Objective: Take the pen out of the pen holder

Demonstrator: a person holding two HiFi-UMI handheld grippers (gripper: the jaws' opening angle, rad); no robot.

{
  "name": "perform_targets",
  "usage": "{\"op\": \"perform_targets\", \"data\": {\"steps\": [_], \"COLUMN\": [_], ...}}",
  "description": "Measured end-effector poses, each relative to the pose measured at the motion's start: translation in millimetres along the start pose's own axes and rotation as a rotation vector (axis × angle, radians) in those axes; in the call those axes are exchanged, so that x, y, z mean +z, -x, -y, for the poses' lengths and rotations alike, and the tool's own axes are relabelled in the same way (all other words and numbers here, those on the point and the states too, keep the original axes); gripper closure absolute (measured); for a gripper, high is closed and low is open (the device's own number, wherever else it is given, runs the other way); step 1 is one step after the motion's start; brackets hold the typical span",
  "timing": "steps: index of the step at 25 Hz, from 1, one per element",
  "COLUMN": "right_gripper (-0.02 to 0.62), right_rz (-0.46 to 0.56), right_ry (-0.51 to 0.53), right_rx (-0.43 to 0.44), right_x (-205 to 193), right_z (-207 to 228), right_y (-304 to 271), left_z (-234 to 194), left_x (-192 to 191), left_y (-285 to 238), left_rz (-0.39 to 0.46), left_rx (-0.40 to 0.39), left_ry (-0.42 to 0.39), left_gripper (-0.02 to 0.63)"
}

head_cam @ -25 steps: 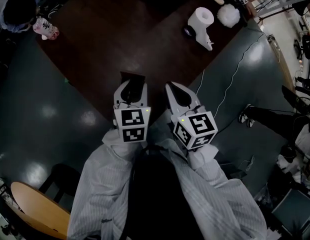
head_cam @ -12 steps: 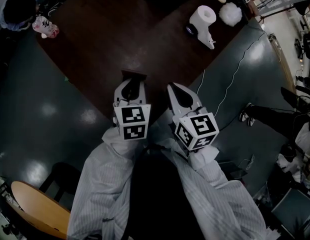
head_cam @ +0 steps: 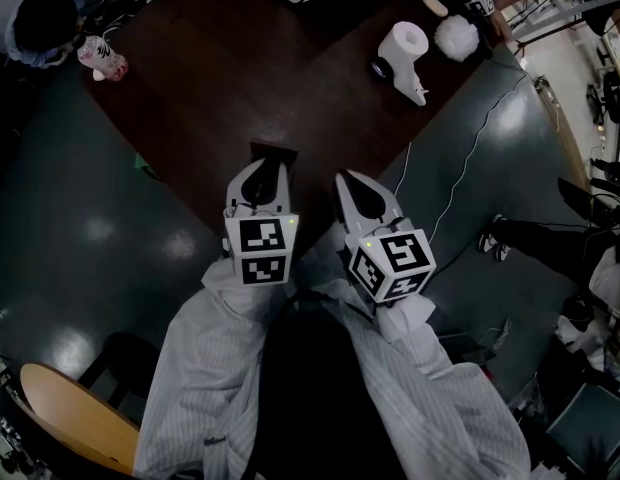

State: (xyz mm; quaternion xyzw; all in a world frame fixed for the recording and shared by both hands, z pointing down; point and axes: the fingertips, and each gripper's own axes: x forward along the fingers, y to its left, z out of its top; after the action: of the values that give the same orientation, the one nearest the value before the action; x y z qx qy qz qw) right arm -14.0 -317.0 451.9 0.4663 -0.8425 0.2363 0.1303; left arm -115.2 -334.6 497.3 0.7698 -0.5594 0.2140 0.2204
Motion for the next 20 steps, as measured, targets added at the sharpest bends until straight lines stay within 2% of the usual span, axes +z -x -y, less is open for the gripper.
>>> {"op": "perform_targets", "data": {"steps": [8,16,20], "right_gripper": [0.594,0.594,0.594], "right_rz": [0.084,0.179,0.210], "right_ry": [0.036,0.099,0.131], "right_rx": [0.050,0.141,0.191], "right_x": [26.4,74.8,91.0], "right_z": [-23.5,-67.1,-91.1], "right_y": [0.8,-2.7,-7.1], "left_z": [-2.6,-21.8,-36.9], "left_x": [49.2,97.8,108.4], "left_y": [48.3,108.1,131.9], "left_rz": [0.157,0.280,0.332], "left_rx": [-0.005,0.060,0.096], "left_ry": [0.003,-0.034,-0.009], "left_gripper": [0.543,0.543,0.543]}}
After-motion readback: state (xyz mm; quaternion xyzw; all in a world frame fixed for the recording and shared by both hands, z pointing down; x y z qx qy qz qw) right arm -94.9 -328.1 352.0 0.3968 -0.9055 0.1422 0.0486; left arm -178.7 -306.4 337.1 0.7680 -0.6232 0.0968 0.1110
